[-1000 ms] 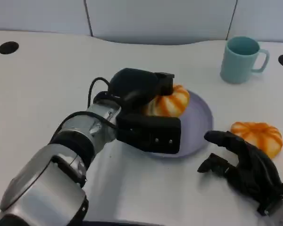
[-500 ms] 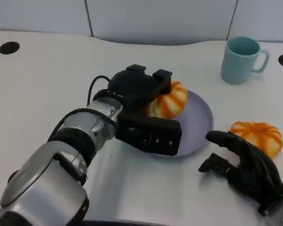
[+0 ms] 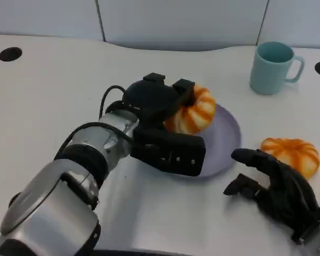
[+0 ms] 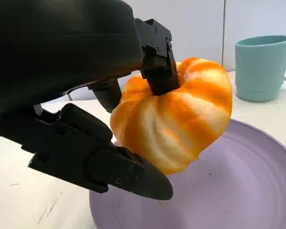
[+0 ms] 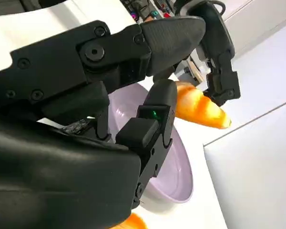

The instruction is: Grasp the bread from the table and place it into the plate.

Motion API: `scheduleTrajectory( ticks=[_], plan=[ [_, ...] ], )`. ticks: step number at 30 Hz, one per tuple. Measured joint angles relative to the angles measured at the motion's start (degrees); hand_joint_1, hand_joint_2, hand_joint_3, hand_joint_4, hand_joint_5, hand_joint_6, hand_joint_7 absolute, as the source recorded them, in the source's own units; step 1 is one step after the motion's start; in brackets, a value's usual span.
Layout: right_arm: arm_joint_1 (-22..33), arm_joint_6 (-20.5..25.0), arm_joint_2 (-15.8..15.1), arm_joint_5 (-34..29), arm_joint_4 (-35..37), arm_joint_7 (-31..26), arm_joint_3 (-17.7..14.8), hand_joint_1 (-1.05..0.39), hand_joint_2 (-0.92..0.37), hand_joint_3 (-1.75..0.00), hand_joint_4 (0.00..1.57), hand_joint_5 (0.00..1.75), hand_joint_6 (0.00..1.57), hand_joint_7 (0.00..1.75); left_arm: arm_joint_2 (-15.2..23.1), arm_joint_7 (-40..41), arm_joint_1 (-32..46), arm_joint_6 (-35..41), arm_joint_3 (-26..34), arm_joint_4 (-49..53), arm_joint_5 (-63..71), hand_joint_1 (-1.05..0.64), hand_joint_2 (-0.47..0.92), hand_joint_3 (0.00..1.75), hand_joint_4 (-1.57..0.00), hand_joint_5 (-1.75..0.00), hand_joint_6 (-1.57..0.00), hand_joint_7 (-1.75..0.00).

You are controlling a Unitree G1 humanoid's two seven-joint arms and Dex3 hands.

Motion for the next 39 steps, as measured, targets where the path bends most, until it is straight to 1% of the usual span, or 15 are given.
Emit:
scheduleTrajectory(
  ticks=[3, 14, 15, 16, 18, 21, 22, 24, 26, 29, 30, 33, 35, 36, 39],
  plan=[
    [-0.05, -0.68, 0.0, -0.01, 0.53, 0.57, -0.12, -0.45, -0.92, -0.14, 0.68, 1.19, 0.82, 0.49, -0.02, -0.26, -0.06, 0.95, -0.01, 0.0, 0.0, -0.83, 0.91, 0.04, 0.0, -0.91, 0.0, -0.78],
    [-0.28, -1.02, -0.02, -0.01, 1.24, 1.3, -0.46, -0.46, -0.92, -0.12, 0.69, 1.18, 0.83, 0.48, 0.0, -0.3, -0.08, 1.47, -0.02, -0.01, -0.01, -0.85, 0.92, 0.04, 0.0, -0.94, 0.0, -0.8],
    [-0.29, -1.02, -0.02, -0.01, 1.25, 1.3, -0.46, -0.46, -0.92, -0.13, 0.69, 1.19, 0.83, 0.48, 0.01, -0.3, -0.09, 1.51, -0.02, -0.01, -0.02, -0.85, 0.92, 0.03, 0.0, -1.08, 0.0, -0.99],
    [-0.29, -0.99, -0.02, -0.01, 1.22, 1.28, -0.46, -0.45, -0.92, -0.14, 0.69, 1.19, 0.82, 0.48, 0.01, -0.3, -0.09, 1.54, -0.01, -0.01, -0.02, -0.85, 0.92, 0.02, 0.0, -1.16, 0.0, -1.08],
    [-0.28, -0.99, -0.02, -0.03, 1.14, 1.26, -0.44, -0.45, -0.92, -0.15, 0.68, 1.2, 0.82, 0.48, 0.01, -0.3, -0.09, 1.66, 0.03, -0.02, -0.03, -0.84, 0.92, 0.02, 0.0, -1.28, 0.0, -1.21],
    [-0.28, -0.99, -0.02, -0.05, 1.13, 1.26, -0.45, -0.46, -0.92, -0.14, 0.68, 1.2, 0.82, 0.49, 0.01, -0.29, -0.09, 1.8, 0.25, -0.02, -0.06, -0.84, 0.92, 0.01, 0.0, -1.4, 0.0, -1.31],
    [-0.28, -0.99, -0.02, -0.06, 1.13, 1.24, -0.44, -0.46, -0.92, -0.14, 0.68, 1.2, 0.82, 0.49, 0.01, -0.29, -0.09, 1.8, 0.32, -0.02, -0.06, -0.84, 0.92, 0.01, 0.0, -1.41, 0.0, -1.32],
    [-0.28, -0.99, -0.02, -0.08, 1.13, 1.2, -0.44, -0.46, -0.92, -0.14, 0.68, 1.21, 0.82, 0.49, 0.01, -0.29, -0.09, 1.82, 0.42, -0.03, -0.05, -0.85, 0.92, 0.03, 0.0, -1.52, 0.0, -1.43],
    [-0.29, -1.01, -0.02, -0.08, 1.13, 1.24, -0.46, -0.46, -0.92, -0.14, 0.68, 1.21, 0.82, 0.49, 0.02, -0.29, -0.09, 1.84, 0.45, -0.03, -0.05, -0.86, 0.92, 0.04, 0.0, -1.58, 0.0, -1.5],
    [-0.28, -1.01, -0.02, -0.08, 1.14, 1.32, -0.46, -0.46, -0.92, -0.14, 0.68, 1.21, 0.82, 0.48, 0.06, -0.29, -0.09, 1.84, 0.5, -0.06, -0.05, -0.86, 0.92, 0.04, 0.0, -1.6, 0.0, -1.53],
    [-0.28, -1.01, -0.02, -0.08, 1.14, 1.34, -0.46, -0.45, -0.92, -0.14, 0.68, 1.21, 0.82, 0.48, 0.07, -0.29, -0.09, 1.84, 0.52, -0.07, -0.05, -0.86, 0.92, 0.04, 0.0, -1.67, 0.0, -1.62],
    [-0.28, -0.97, -0.03, -0.07, 1.14, 1.36, -0.47, -0.45, -0.92, -0.15, 0.68, 1.2, 0.82, 0.48, 0.11, -0.28, -0.09, 1.83, 0.62, -0.16, -0.06, -0.86, 0.92, 0.04, 0.0, -1.74, 0.0, -1.73],
    [-0.29, -0.88, -0.04, -0.07, 1.14, 1.36, -0.47, -0.45, -0.92, -0.15, 0.68, 1.2, 0.82, 0.48, 0.17, -0.21, -0.09, 1.81, 0.72, -0.21, -0.07, -0.86, 0.92, 0.04, -0.01, -1.74, 0.0, -1.74],
    [-0.3, -0.83, -0.05, -0.08, 1.14, 1.36, -0.47, -0.46, -0.92, -0.14, 0.68, 1.2, 0.83, 0.48, 0.19, -0.17, -0.09, 1.81, 0.78, -0.22, -0.07, -0.86, 0.92, 0.04, -0.05, -1.75, -0.04, -1.74],
    [-0.3, -0.84, -0.05, -0.1, 1.09, 1.2, -0.44, -0.46, -0.92, -0.14, 0.69, 1.2, 0.83, 0.48, 0.2, 0.11, -0.09, 1.82, 0.98, -0.24, -0.07, -0.86, 0.92, 0.04, -0.1, -1.75, -0.1, -1.75]
  ],
)
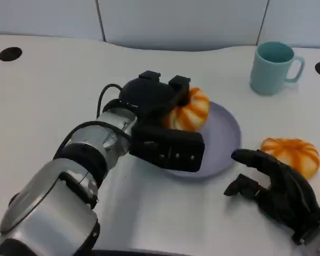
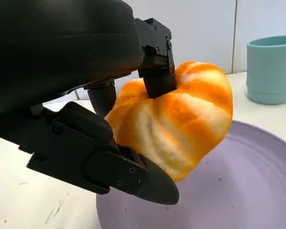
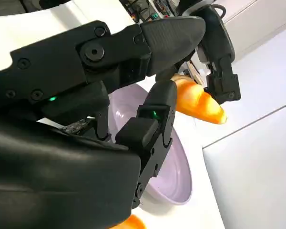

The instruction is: Grasp the bread from the table and place it into the plate.

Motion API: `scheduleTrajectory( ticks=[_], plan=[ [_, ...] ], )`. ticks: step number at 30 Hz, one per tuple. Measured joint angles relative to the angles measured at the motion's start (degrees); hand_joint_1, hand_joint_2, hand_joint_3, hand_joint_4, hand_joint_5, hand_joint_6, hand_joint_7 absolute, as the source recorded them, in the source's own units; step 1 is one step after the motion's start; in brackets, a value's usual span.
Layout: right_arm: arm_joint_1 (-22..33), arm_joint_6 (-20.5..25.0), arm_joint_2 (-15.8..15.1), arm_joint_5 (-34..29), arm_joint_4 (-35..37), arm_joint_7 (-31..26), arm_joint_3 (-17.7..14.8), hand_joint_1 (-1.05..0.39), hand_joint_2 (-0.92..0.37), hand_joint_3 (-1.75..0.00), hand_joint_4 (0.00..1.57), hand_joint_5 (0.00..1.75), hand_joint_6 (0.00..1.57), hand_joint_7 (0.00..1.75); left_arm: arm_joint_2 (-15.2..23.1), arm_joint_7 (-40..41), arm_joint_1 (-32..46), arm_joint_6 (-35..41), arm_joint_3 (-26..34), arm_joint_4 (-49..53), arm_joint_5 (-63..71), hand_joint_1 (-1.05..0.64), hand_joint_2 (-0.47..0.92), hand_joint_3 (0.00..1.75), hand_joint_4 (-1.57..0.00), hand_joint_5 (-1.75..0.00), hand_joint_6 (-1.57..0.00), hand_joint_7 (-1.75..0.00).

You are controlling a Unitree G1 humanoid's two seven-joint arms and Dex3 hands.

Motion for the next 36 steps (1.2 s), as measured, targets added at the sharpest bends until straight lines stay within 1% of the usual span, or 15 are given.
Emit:
scheduleTrajectory(
  ticks=[2, 6, 11, 14, 16, 20, 21, 22, 23, 30, 31, 32, 34, 36],
  plan=[
    [0.0, 0.0, 0.0, 0.0, 0.0, -0.08, 0.0, -0.46, -0.92, -0.13, 0.69, 1.2, 0.84, 0.47, 0.0, 0.16, 0.0, 0.0, 0.07, 0.0, 0.0, -0.86, 0.92, 0.04, -0.14, -1.75, -0.15, -1.75],
    [-0.18, 0.17, -0.01, 0.02, 0.28, 0.07, -0.16, -0.46, -0.92, -0.13, 0.69, 1.2, 0.84, 0.47, 0.0, 0.16, 0.0, -0.09, 0.39, -0.01, -0.41, -0.86, 0.92, 0.04, -0.17, -1.75, -0.21, -1.75],
    [-0.18, 0.2, -0.01, -0.02, 0.21, 0.06, -0.1, -0.45, -0.92, -0.15, 0.69, 1.21, 0.84, 0.46, 0.01, 0.16, 0.0, -0.26, 0.43, -0.01, -0.44, -0.86, 0.92, 0.05, -0.17, -1.75, -0.25, -1.75],
    [-0.18, 0.43, -0.01, 0.01, 0.17, 0.04, -0.16, -0.45, -0.92, -0.13, 0.69, 1.2, 0.84, 0.46, 0.04, 0.12, 0.0, -0.27, 0.43, -0.01, -0.44, -0.87, 0.92, 0.05, -0.13, -1.75, -0.21, -1.75],
    [-0.18, 0.81, -0.02, 0.01, 0.05, -0.02, -0.18, -0.45, -0.92, -0.14, 0.69, 1.2, 0.84, 0.45, 0.08, -0.02, 0.0, -0.38, 0.45, -0.01, -0.48, -0.89, 0.92, 0.06, -0.08, -1.75, -0.15, -1.75],
    [-0.17, 0.74, -0.02, -0.03, -0.08, -0.1, -0.14, -0.45, -0.92, -0.14, 0.69, 1.21, 0.85, 0.45, 0.29, -1.04, 0.0, -0.95, 0.56, -0.01, -0.54, -0.9, 0.92, 0.07, -0.05, -1.75, -0.14, -1.75],
    [-0.17, 0.61, -0.02, -0.08, -0.06, -0.09, -0.13, -0.45, -0.92, -0.14, 0.69, 1.21, 0.85, 0.45, 0.33, -1.44, 0.0, -0.97, 0.63, -0.01, -0.58, -0.91, 0.92, 0.07, -0.06, -1.75, -0.15, -1.75],
    [-0.17, 0.48, -0.02, -0.12, -0.01, -0.09, -0.13, -0.44, -0.92, -0.13, 0.7, 1.2, 0.86, 0.45, 0.39, -1.69, 0.0, -1.01, 0.69, -0.01, -0.59, -0.92, 0.92, 0.06, -0.04, -1.75, -0.21, -1.75],
    [-0.18, 0.37, -0.02, -0.11, 0.09, -0.06, -0.15, -0.44, -0.92, -0.13, 0.7, 1.2, 0.86, 0.44, 0.45, -2.03, 0.0, -1.06, 0.78, -0.02, -0.66, -0.92, 0.92, 0.06, -0.03, -1.75, -0.23, -1.75],
    [-0.39, -0.01, -0.02, 0.02, 0.93, 0.41, -0.35, -0.44, -0.92, -0.13, 0.7, 1.19, 0.87, 0.43, 0.87, -3.53, 0.0, -1.39, 1.07, -0.09, -1.79, -0.92, 0.92, 0.06, -0.02, -1.75, -0.26, -1.75],
    [-0.41, -0.1, -0.02, 0.03, 1.01, 0.41, -0.35, -0.44, -0.92, -0.14, 0.7, 1.19, 0.87, 0.42, 0.87, -3.54, 0.0, -1.4, 1.07, -0.14, -1.86, -0.93, 0.92, 0.07, -0.08, -1.68, -0.17, -1.59],
    [-0.41, -0.26, -0.02, 0.02, 1.02, 0.41, -0.33, -0.44, -0.92, -0.13, 0.69, 1.2, 0.86, 0.42, 1.01, -4.74, -0.07, -1.58, 1.07, -0.32, -2.02, -0.94, 0.92, 0.06, -0.13, -1.59, -0.13, -1.45],
    [-0.47, -0.25, -0.01, 0.02, 0.99, 0.41, -0.31, -0.44, -0.92, -0.13, 0.68, 1.21, 0.87, 0.42, 1.85, -10.33, -0.62, -2.8, 0.89, -0.45, -2.21, -0.94, 0.92, 0.06, -0.16, -1.55, -0.1, -1.36],
    [-0.47, -0.11, -0.01, 0.04, 0.93, 0.41, -0.33, -0.44, -0.92, -0.12, 0.68, 1.21, 0.87, 0.42, 2.77, -13.95, -1.19, -3.18, 0.87, -0.6, -2.4, -0.93, 0.92, 0.06, -0.17, -1.54, -0.09, -1.35]
  ],
)
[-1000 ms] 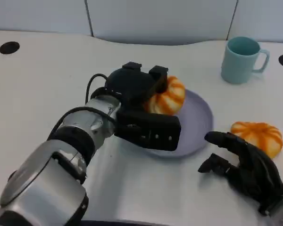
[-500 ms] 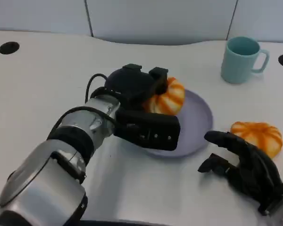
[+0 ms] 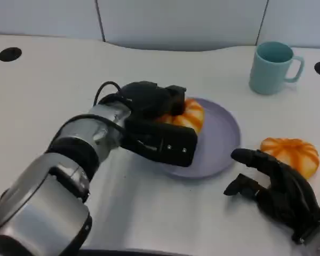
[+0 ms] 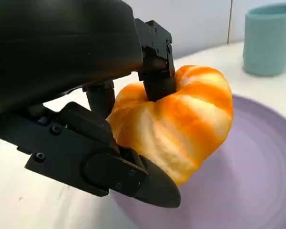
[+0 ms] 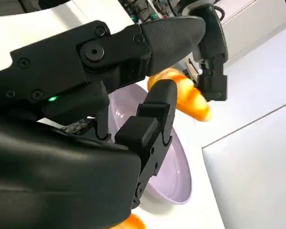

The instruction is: Grasp the bread from the table and place it into the plate.

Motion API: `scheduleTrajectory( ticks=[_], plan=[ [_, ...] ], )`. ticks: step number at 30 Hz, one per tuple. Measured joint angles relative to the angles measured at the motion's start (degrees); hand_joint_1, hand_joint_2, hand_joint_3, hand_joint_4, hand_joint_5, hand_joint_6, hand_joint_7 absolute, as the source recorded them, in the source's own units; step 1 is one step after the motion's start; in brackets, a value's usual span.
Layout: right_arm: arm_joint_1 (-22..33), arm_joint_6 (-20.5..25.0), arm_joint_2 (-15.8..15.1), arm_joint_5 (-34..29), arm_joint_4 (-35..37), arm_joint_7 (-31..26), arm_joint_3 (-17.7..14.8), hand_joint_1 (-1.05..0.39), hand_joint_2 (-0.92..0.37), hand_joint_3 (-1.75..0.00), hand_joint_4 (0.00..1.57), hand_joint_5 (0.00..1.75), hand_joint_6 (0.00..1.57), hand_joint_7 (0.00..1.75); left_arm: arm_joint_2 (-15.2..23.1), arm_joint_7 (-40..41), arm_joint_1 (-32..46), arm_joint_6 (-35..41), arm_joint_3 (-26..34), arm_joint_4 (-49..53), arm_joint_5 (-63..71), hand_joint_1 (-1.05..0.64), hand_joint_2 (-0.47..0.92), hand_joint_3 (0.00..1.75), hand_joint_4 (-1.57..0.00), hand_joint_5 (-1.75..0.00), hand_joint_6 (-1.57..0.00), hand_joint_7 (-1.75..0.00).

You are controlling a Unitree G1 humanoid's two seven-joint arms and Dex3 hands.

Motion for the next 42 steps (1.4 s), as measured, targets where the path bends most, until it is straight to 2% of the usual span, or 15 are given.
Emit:
scheduleTrajectory(
  ticks=[11, 19, 37, 39, 40, 41, 42],
  plan=[
    [-0.01, -0.1, 0.02, -0.02, 0.0, -0.06, 0.05, -0.44, -0.92, -0.15, 0.68, 1.19, 0.86, 0.41, 1.79, -7.79, -1.85, 0.07, 1.2, -3.37, -2.07, -0.95, 0.92, 0.06, -0.16, -1.56, -0.12, -1.37],
    [-0.01, -0.12, 0.02, -0.03, -0.01, -0.01, 0.14, -0.45, -0.92, -0.15, 0.68, 1.2, 0.86, 0.42, 2.03, -8.07, -2.17, 0.01, 1.24, -4.26, -2.23, -0.92, 0.92, 0.05, -0.06, -1.49, -0.14, -1.31],
    [-0.01, -0.13, 0.02, -0.08, -0.04, -0.05, 0.16, -0.45, -0.92, -0.15, 0.68, 1.2, 0.85, 0.42, 2.04, -8.06, -2.17, 0.01, 1.24, -4.33, -2.23, -0.92, 0.92, 0.05, -0.05, -1.51, -0.15, -1.3],
    [0.0, -0.15, 0.02, -0.08, -0.04, -0.06, 0.16, -0.44, -0.92, -0.15, 0.68, 1.2, 0.85, 0.42, 2.04, -8.06, -2.17, -0.11, 1.24, -4.34, -2.26, -0.89, 0.92, 0.1, -0.04, -1.42, -0.03, -1.14],
    [0.0, -0.21, 0.02, -0.09, -0.04, -0.09, 0.16, -0.44, -0.92, -0.15, 0.68, 1.2, 0.85, 0.42, 2.05, -8.06, -2.16, -0.64, 1.23, -4.36, -2.32, -0.88, 0.92, 0.1, -0.04, -1.41, -0.02, -1.12],
    [0.0, -0.26, 0.04, -0.11, -0.04, -0.13, 0.16, -0.44, -0.92, -0.15, 0.68, 1.21, 0.85, 0.42, 2.05, -8.06, -2.16, -1.21, 1.23, -4.45, -2.36, -0.88, 0.92, 0.11, -0.04, -1.4, -0.01, -1.11],
    [0.0, -0.3, 0.07, -0.12, -0.04, -0.18, 0.15, -0.44, -0.92, -0.14, 0.68, 1.2, 0.85, 0.42, 2.04, -8.06, -2.15, -1.69, 1.23, -4.59, -2.36, -0.89, 0.92, 0.12, -0.01, -1.25, -0.09, -1.1]
  ],
)
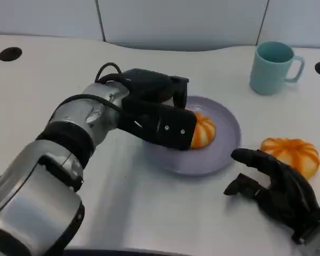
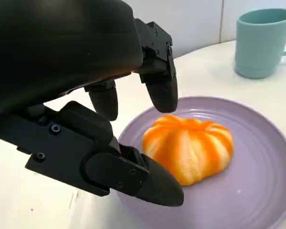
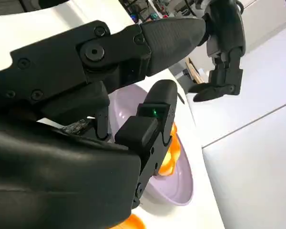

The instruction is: Grasp the bread from the table and place it into the plate.

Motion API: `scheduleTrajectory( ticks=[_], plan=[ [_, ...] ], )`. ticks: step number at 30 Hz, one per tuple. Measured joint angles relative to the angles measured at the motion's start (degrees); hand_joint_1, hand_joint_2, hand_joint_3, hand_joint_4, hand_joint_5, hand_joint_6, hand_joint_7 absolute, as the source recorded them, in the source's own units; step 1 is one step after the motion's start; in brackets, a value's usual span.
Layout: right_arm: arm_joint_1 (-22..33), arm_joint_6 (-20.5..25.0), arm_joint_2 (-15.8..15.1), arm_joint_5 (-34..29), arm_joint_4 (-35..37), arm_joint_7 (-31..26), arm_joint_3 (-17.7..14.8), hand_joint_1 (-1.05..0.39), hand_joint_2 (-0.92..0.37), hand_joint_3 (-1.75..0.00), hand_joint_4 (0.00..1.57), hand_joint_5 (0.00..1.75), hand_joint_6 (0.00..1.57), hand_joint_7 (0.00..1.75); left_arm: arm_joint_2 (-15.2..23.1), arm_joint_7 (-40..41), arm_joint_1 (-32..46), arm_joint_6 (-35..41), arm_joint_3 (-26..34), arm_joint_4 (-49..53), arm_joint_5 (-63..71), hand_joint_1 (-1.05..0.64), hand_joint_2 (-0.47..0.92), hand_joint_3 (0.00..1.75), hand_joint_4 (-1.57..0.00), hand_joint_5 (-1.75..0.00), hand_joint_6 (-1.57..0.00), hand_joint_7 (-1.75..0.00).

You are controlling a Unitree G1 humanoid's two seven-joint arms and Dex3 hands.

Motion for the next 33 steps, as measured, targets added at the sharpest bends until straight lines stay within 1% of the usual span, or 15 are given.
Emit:
scheduleTrajectory(
  ticks=[1, 2, 3, 7, 8, 10, 12, 17, 18, 19, 22, 24, 28, 31, 33],
  plan=[
    [0.0, -0.01, 0.01, 0.0, 0.02, -0.01, -0.02, -0.43, -0.92, -0.14, 0.68, 1.2, 0.85, 0.42, -0.01, 0.01, 0.0, -0.31, -0.04, -0.17, 0.01, -0.89, 0.92, 0.13, -0.01, -1.2, -0.12, -1.09],
    [-0.01, 0.0, 0.01, 0.03, 0.06, -0.01, -0.05, -0.43, -0.92, -0.14, 0.68, 1.2, 0.85, 0.42, -0.03, 0.06, 0.0, -0.39, -0.13, -0.29, 0.04, -0.88, 0.92, 0.13, 0.0, -1.15, -0.19, -1.07],
    [-0.01, 0.01, 0.02, 0.04, 0.07, 0.0, -0.06, -0.43, -0.92, -0.14, 0.68, 1.2, 0.85, 0.42, -0.04, 0.11, 0.0, -0.4, -0.23, -0.33, 0.09, -0.88, 0.92, 0.12, 0.0, -1.13, -0.22, -1.06],
    [-0.01, 0.0, 0.02, 0.06, 0.08, 0.01, -0.1, -0.43, -0.92, -0.14, 0.68, 1.2, 0.85, 0.43, -0.05, 0.17, 0.0, -0.35, -0.55, -0.34, 0.28, -0.88, 0.92, 0.12, 0.0, -1.12, -0.24, -1.04],
    [-0.01, 0.0, 0.02, 0.07, 0.09, 0.01, -0.11, -0.44, -0.92, -0.14, 0.68, 1.21, 0.85, 0.43, -0.05, 0.17, 0.0, -0.35, -0.61, -0.34, 0.28, -0.88, 0.92, 0.12, -0.03, -1.18, -0.1, -1.07],
    [-0.01, 0.03, 0.02, 0.06, 0.07, -0.02, -0.07, -0.44, -0.92, -0.14, 0.68, 1.21, 0.86, 0.43, -0.05, 0.17, 0.0, -0.38, -0.61, -0.34, 0.27, -0.88, 0.92, 0.12, -0.05, -1.21, -0.03, -1.09],
    [-0.01, 0.06, 0.02, 0.04, 0.02, -0.04, 0.0, -0.44, -0.92, -0.16, 0.67, 1.21, 0.84, 0.43, -0.05, 0.17, 0.0, -0.46, -0.61, -0.34, 0.22, -0.87, 0.92, 0.11, -0.02, -1.2, -0.13, -1.09],
    [-0.01, 0.01, 0.01, -0.03, 0.02, 0.05, 0.11, -0.43, -0.92, -0.17, 0.67, 1.21, 0.84, 0.43, -0.05, 0.18, 0.0, -0.47, -0.62, -0.34, 0.23, -0.87, 0.92, 0.11, -0.01, -1.2, -0.18, -1.09],
    [-0.01, -0.03, 0.01, -0.03, 0.02, 0.09, 0.11, -0.44, -0.92, -0.17, 0.67, 1.21, 0.84, 0.44, -0.05, 0.18, 0.0, -0.47, -0.62, -0.34, 0.23, -0.87, 0.92, 0.14, 0.0, -1.22, -0.09, -1.21],
    [-0.01, -0.05, 0.01, -0.03, 0.02, 0.1, 0.11, -0.44, -0.92, -0.17, 0.68, 1.21, 0.84, 0.44, -0.04, 0.19, 0.01, -0.48, -0.61, -0.35, 0.19, -0.87, 0.92, 0.15, 0.0, -1.24, -0.05, -1.27],
    [0.0, -0.06, 0.01, -0.06, 0.0, 0.04, 0.14, -0.44, -0.92, -0.16, 0.68, 1.21, 0.84, 0.44, 0.1, 1.35, 0.29, -1.41, 0.32, -0.89, -0.35, -0.87, 0.92, 0.16, 0.0, -1.27, -0.02, -1.33],
    [-0.01, -0.07, 0.02, -0.06, -0.01, -0.01, 0.14, -0.44, -0.92, -0.16, 0.67, 1.21, 0.84, 0.44, 0.27, 2.24, 0.62, -2.18, 1.16, -1.34, -1.37, -0.84, 0.92, 0.17, 0.0, -1.43, 0.0, -1.38],
    [-0.02, -0.13, 0.05, -0.04, 0.04, 0.15, 0.12, -0.45, -0.92, -0.15, 0.68, 1.21, 0.85, 0.44, 1.46, 4.89, 3.29, -6.41, 5.35, -2.18, -5.43, -0.81, 0.92, 0.22, -0.03, -1.53, 0.0, -1.36],
    [-0.02, -0.05, -0.01, -0.05, 0.03, 0.02, 0.11, -0.45, -0.92, -0.15, 0.68, 1.21, 0.85, 0.44, 2.53, 5.18, 4.53, -7.81, 7.35, -2.17, -7.18, -0.8, 0.92, 0.23, -0.04, -1.54, 0.0, -1.35],
    [-0.02, -0.01, -0.06, -0.09, 0.01, -0.23, 0.11, -0.44, -0.92, -0.16, 0.68, 1.21, 0.84, 0.44, 2.79, 5.16, 4.95, -8.36, 8.22, -2.15, -7.88, -0.81, 0.92, 0.25, -0.07, -1.5, -0.02, -1.29]
  ],
)
